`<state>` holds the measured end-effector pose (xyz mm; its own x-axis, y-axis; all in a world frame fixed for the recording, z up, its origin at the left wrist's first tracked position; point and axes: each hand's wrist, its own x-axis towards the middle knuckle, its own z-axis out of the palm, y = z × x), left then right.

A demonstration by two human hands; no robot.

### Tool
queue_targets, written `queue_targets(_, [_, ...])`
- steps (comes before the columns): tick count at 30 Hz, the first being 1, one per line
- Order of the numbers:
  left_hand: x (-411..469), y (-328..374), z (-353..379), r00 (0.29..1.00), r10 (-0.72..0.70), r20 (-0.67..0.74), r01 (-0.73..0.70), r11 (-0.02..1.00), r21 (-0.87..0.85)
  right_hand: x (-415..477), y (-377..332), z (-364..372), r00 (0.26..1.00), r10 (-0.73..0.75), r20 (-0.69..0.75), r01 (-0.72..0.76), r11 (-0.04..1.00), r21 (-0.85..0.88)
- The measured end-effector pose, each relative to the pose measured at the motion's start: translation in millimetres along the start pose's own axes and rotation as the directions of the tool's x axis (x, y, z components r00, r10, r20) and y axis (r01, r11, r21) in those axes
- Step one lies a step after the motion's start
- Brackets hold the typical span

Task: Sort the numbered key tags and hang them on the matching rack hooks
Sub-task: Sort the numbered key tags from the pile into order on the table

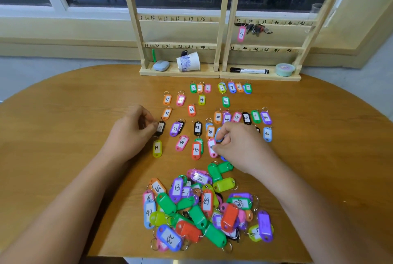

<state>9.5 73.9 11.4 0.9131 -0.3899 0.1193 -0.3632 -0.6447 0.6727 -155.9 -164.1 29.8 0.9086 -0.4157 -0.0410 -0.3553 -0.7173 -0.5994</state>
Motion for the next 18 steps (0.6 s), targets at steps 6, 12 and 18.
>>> queue_targets(6, [-38.5, 4.3, -14.0, 0.997, 0.063, 0.04, -0.06, 0.995, -0.074, -17.0, 17.7, -17.4, 0.999, -0.032, -0.038, 0.036, 0.995, 0.096])
queue_targets(12, [-79.7, -0.5, -22.2, 0.97, 0.122, 0.212, -0.108, 0.991, -0.078, -59.9, 44.5, -30.8, 0.992, -0.128, 0.022, 0.122, 0.978, 0.167])
queue_targets(18, [-111.9, -10.9, -38.6, 0.936, 0.165, 0.31, -0.145, 0.986, -0.086, -105.7, 63.3, -37.5, 0.978, -0.186, 0.094, 0.173, 0.975, 0.137])
